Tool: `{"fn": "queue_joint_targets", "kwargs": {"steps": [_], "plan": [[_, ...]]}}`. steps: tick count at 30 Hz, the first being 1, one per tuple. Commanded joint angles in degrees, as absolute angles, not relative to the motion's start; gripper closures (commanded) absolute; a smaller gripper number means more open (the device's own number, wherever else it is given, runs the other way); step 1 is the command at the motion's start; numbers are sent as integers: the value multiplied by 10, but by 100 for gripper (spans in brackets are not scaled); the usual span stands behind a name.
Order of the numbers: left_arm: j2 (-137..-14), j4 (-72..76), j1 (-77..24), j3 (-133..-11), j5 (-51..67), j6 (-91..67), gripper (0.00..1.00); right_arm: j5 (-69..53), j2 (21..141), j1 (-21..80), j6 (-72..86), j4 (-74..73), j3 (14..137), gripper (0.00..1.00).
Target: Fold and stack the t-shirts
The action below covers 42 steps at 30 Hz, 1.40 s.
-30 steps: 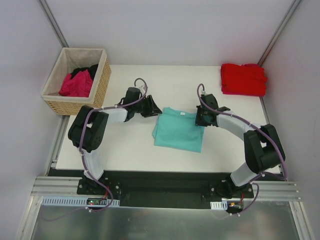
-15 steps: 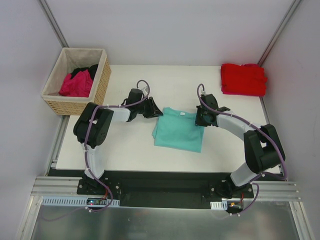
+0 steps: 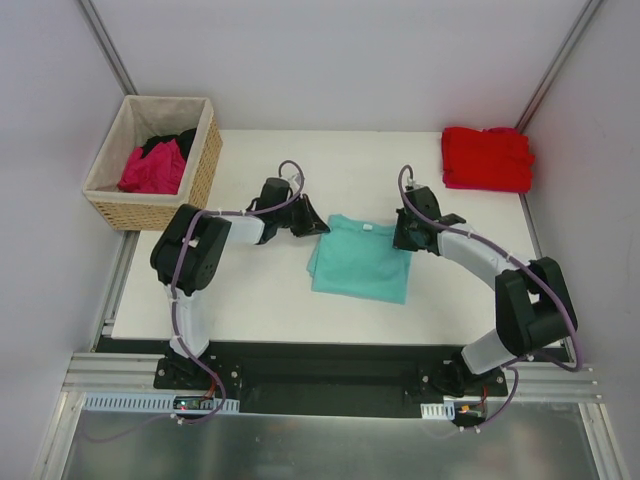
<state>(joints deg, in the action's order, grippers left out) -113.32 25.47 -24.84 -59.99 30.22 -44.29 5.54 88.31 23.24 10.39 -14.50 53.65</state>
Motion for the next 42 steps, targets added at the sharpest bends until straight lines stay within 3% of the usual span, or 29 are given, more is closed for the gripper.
{"fn": "queue_joint_targets", "kwargs": {"steps": [1, 11, 33, 36, 38, 39, 40, 42], "plan": [[-1071, 269, -257, -622, 324, -448, 100, 94, 829, 236, 99, -167, 532, 99], [-1032, 236, -260, -657, 327, -445, 100, 121, 795, 234, 109, -194, 526, 99], [-1203, 221, -308, -793, 361, -457, 95, 181, 807, 219, 152, -212, 485, 99], [-1210, 221, -309, -792, 359, -454, 91, 178, 825, 218, 156, -205, 482, 99], [-1213, 221, -309, -792, 356, -453, 66, 178, 835, 217, 163, -203, 479, 94], [-1214, 222, -309, -791, 353, -451, 54, 179, 840, 218, 163, -201, 478, 84], [-1214, 220, -309, -793, 351, -448, 30, 183, 846, 218, 165, -201, 481, 66], [-1214, 198, -309, -801, 344, -433, 1, 195, 849, 217, 163, -204, 483, 43]]}}
